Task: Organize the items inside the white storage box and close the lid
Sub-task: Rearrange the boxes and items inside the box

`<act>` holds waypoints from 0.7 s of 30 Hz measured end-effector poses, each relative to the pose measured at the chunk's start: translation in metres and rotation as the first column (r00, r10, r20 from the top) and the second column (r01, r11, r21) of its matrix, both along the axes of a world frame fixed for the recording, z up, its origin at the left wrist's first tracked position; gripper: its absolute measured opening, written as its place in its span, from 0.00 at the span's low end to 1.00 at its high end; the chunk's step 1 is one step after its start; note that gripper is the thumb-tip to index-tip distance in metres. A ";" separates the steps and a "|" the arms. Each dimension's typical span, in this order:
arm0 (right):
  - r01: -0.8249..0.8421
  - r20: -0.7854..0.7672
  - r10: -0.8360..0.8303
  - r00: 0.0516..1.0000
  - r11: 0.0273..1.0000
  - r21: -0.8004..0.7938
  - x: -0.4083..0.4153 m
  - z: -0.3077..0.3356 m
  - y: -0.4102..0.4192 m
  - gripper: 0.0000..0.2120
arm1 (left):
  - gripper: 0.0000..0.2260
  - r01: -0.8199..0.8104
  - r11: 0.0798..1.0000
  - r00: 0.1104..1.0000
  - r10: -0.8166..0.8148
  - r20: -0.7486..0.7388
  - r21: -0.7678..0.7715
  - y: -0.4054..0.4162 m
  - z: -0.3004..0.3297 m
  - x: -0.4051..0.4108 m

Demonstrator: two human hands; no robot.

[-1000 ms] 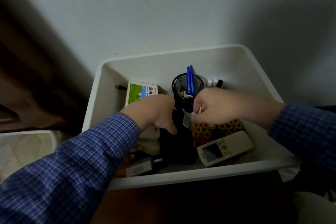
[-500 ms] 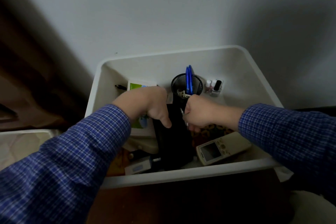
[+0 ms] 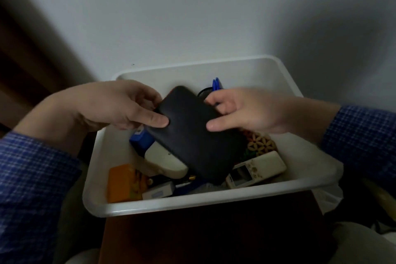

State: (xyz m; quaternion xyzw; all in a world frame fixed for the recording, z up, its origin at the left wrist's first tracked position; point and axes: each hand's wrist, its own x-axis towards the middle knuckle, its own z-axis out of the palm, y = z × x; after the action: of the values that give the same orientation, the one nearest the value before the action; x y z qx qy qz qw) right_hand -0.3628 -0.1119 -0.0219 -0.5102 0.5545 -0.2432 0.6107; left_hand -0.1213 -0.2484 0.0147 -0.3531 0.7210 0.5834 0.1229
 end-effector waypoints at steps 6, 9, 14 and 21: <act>-0.187 -0.459 0.219 0.861 0.976 0.115 -0.042 0.019 -0.005 0.14 | 0.13 0.091 0.940 0.966 -0.004 0.258 -0.328 0.001 -0.020 -0.021; -0.315 -0.596 0.412 0.689 0.911 0.265 -0.030 -0.005 0.003 0.15 | 0.14 0.172 0.842 0.922 0.045 0.385 -0.511 -0.003 -0.039 -0.031; -0.390 -0.776 0.474 0.415 0.864 0.319 -0.023 -0.028 0.007 0.04 | 0.20 0.000 0.883 0.898 0.206 0.388 -0.469 0.005 -0.069 -0.046; -0.402 -0.824 0.498 0.270 0.836 0.374 0.000 -0.034 0.002 0.03 | 0.13 -0.241 0.883 0.861 0.386 0.332 -0.402 0.008 -0.092 -0.064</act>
State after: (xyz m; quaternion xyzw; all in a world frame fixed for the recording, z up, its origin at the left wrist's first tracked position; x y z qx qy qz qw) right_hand -0.3626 -0.1094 -0.0563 -0.6652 0.6338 0.2766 0.2815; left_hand -0.1850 -0.2405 -0.0768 -0.5957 0.7029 0.3738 0.1062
